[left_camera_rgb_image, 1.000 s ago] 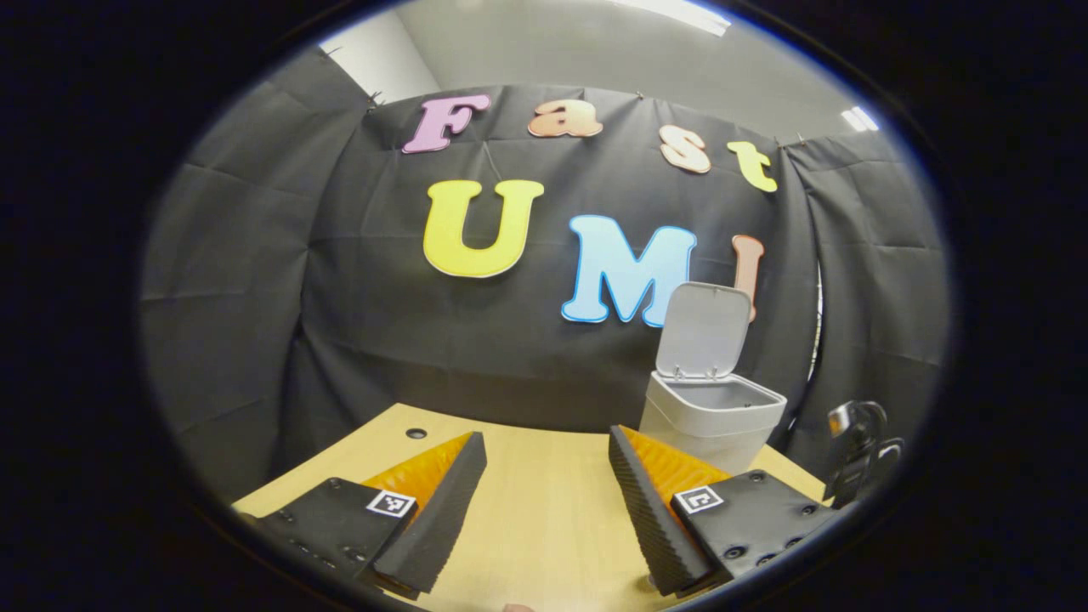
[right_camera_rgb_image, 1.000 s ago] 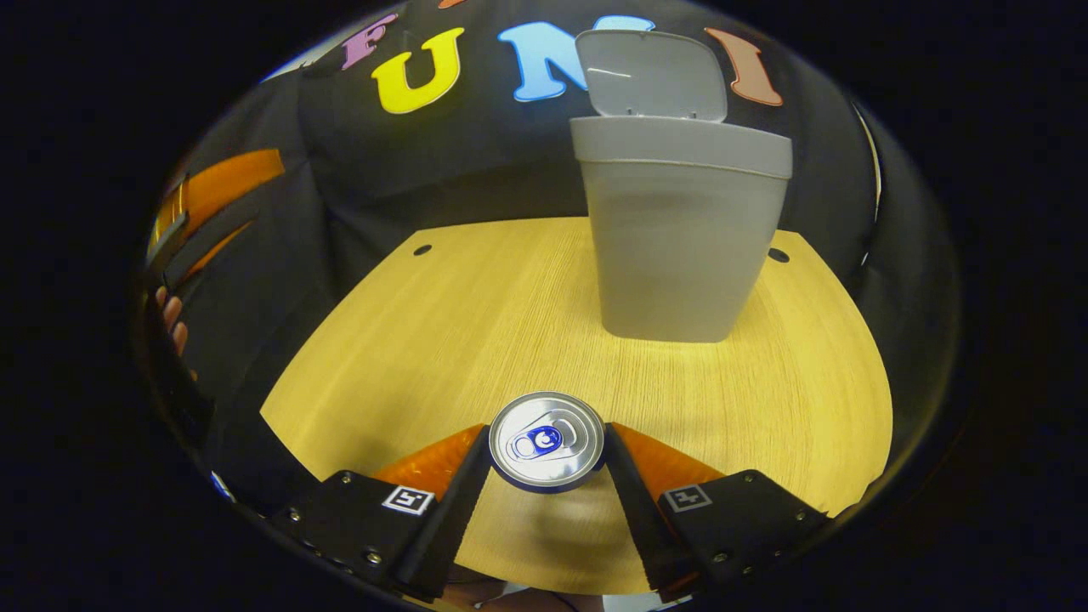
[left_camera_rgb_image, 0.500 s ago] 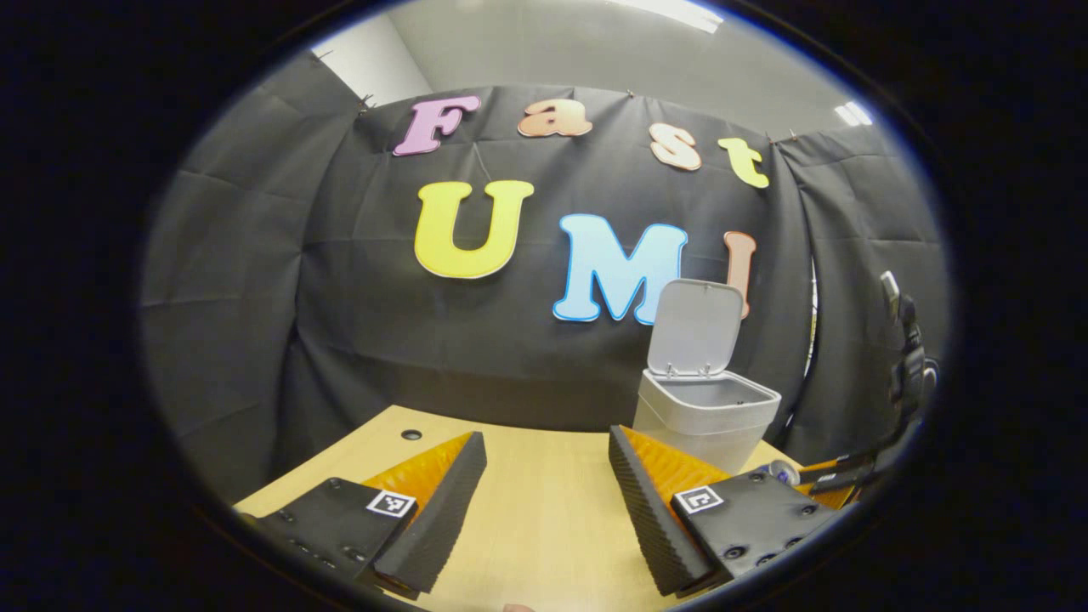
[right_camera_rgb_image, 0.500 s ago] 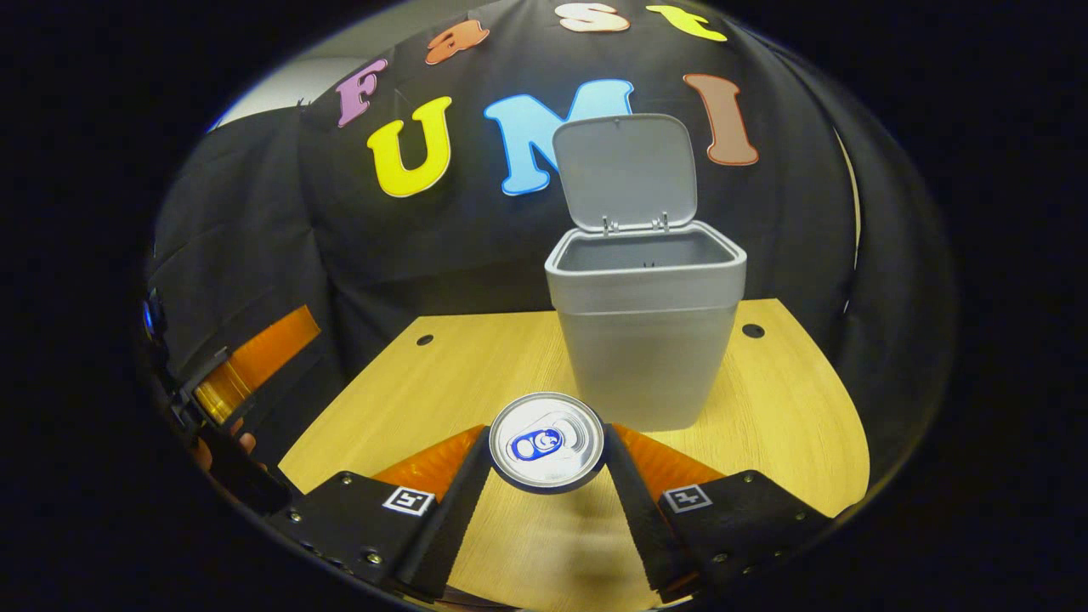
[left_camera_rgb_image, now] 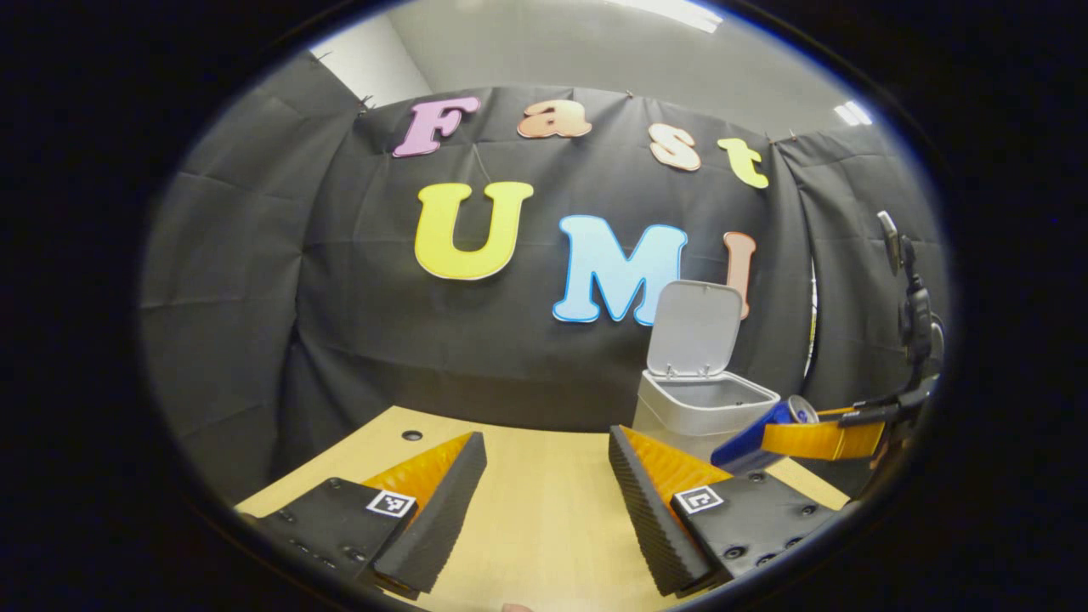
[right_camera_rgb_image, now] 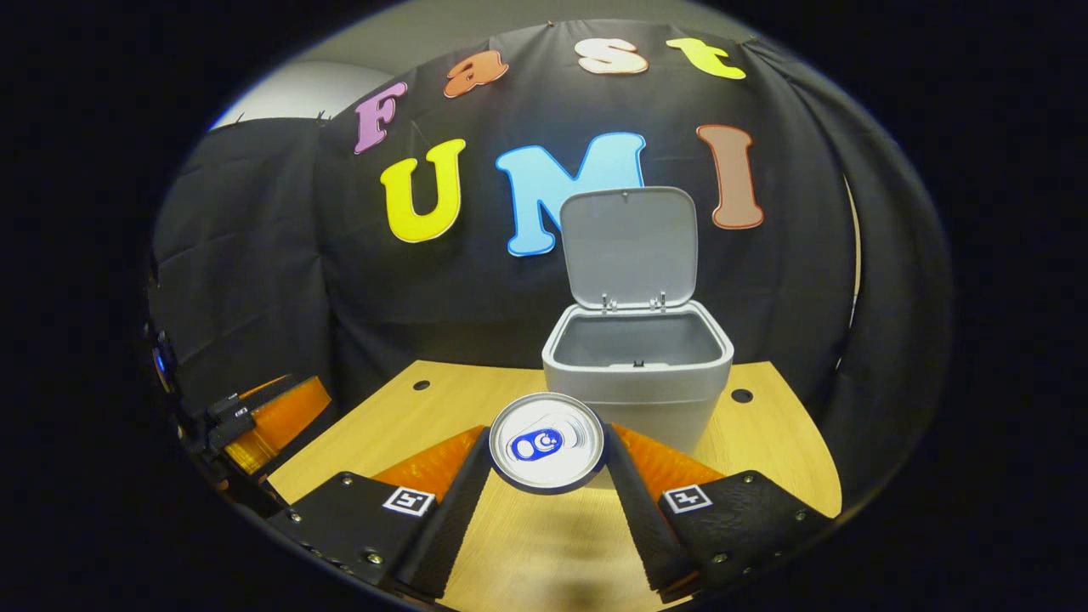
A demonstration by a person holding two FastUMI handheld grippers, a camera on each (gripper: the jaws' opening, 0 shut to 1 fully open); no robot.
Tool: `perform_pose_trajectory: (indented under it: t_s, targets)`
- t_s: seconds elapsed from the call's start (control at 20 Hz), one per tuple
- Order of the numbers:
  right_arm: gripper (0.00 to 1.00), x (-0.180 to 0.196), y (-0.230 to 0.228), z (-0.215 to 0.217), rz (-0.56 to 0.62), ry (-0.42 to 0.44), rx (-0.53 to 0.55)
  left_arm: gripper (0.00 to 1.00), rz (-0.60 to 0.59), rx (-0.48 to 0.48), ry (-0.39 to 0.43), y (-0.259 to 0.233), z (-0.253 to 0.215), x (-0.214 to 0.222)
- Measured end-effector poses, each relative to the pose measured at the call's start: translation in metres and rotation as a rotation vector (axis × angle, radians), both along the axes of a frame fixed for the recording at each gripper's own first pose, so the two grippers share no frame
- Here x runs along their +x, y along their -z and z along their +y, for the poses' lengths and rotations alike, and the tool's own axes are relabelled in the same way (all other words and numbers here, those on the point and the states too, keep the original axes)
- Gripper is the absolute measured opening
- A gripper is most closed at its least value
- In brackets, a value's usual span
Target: Press the lid of the desktop garbage bin to open it, pick up the crumpled paper on the desktop and throw it into the bin, then pick up the pop can on the desktop and drop it into the bin, and finally close the garbage bin lid.
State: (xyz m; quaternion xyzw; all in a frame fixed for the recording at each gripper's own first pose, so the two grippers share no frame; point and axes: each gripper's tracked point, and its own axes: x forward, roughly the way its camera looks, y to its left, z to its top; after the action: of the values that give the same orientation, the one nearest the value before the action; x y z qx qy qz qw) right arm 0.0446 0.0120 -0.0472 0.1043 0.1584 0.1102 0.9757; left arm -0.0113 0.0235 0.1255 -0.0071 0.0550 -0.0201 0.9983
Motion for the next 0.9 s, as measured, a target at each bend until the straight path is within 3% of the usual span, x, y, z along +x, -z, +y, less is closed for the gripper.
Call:
perform_pose_trajectory:
  t_s: [0.45,0.65,0.7,0.9]
  targets:
    - [0.82,0.059,-0.061,-0.027,-0.191,0.079,-0.066,0.95,0.003,-0.009,0.0,-0.004,-0.001,-0.005]
    - [0.83,0.079,-0.061,-0.022,-0.204,0.084,-0.079,0.95,-0.004,-0.01,-0.007,-0.007,0.001,-0.007]
    - [0.8,0.085,-0.058,-0.022,-0.204,0.091,-0.094,0.95,-0.003,-0.013,-0.008,-0.005,0.001,-0.006]
    - [0.82,0.104,-0.041,-0.017,-0.19,0.107,-0.183,0.96,0.004,-0.022,-0.017,-0.005,0.002,-0.007]
